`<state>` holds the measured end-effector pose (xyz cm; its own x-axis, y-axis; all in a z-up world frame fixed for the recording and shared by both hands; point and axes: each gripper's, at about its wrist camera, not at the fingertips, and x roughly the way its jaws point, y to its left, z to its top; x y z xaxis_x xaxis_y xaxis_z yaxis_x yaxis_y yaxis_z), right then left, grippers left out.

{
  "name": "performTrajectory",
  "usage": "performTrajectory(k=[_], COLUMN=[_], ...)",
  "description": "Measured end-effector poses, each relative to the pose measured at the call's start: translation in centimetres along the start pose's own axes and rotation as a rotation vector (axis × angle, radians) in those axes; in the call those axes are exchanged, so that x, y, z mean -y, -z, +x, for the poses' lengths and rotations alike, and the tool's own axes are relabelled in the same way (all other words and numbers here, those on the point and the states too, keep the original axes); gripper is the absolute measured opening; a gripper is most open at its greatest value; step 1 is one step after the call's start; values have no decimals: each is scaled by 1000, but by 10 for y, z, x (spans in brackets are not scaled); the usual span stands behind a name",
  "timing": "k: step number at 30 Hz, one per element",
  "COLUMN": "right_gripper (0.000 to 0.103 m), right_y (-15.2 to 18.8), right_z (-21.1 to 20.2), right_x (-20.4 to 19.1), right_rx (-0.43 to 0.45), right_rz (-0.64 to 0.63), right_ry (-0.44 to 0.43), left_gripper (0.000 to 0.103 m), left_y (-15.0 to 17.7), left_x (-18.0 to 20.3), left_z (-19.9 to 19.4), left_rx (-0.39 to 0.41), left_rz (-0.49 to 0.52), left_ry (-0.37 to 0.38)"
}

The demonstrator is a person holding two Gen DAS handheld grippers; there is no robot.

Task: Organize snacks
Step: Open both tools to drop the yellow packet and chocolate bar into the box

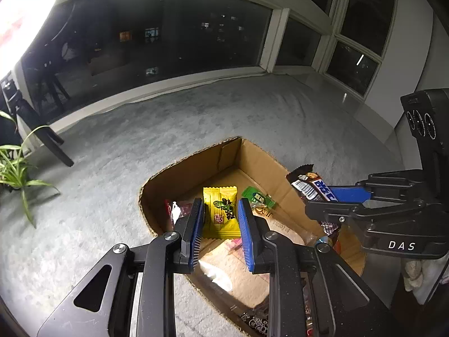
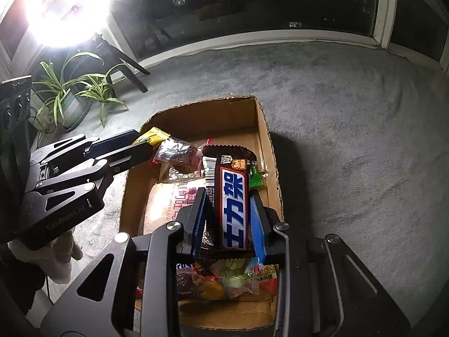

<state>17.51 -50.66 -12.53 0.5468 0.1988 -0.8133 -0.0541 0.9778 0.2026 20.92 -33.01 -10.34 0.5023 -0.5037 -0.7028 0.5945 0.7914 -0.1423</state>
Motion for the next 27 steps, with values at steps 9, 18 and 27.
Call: performTrajectory(k=[9, 18, 27], right_gripper=[36, 70, 75], right_y=[-1, 2, 11], right_z=[2, -13, -27], right_x=[-2, -5, -14], right_rx=[11, 51, 82], right_rz=[6, 0, -13], right_ry=[8, 18, 61], left_gripper=[30, 62, 65], left_y=[-3, -5, -5], left_x=[2, -4, -5], left_z=[4, -6, -15], left_rx=[-8, 19, 35], left_rz=[16, 6, 4], left_ry=[-3, -14, -14])
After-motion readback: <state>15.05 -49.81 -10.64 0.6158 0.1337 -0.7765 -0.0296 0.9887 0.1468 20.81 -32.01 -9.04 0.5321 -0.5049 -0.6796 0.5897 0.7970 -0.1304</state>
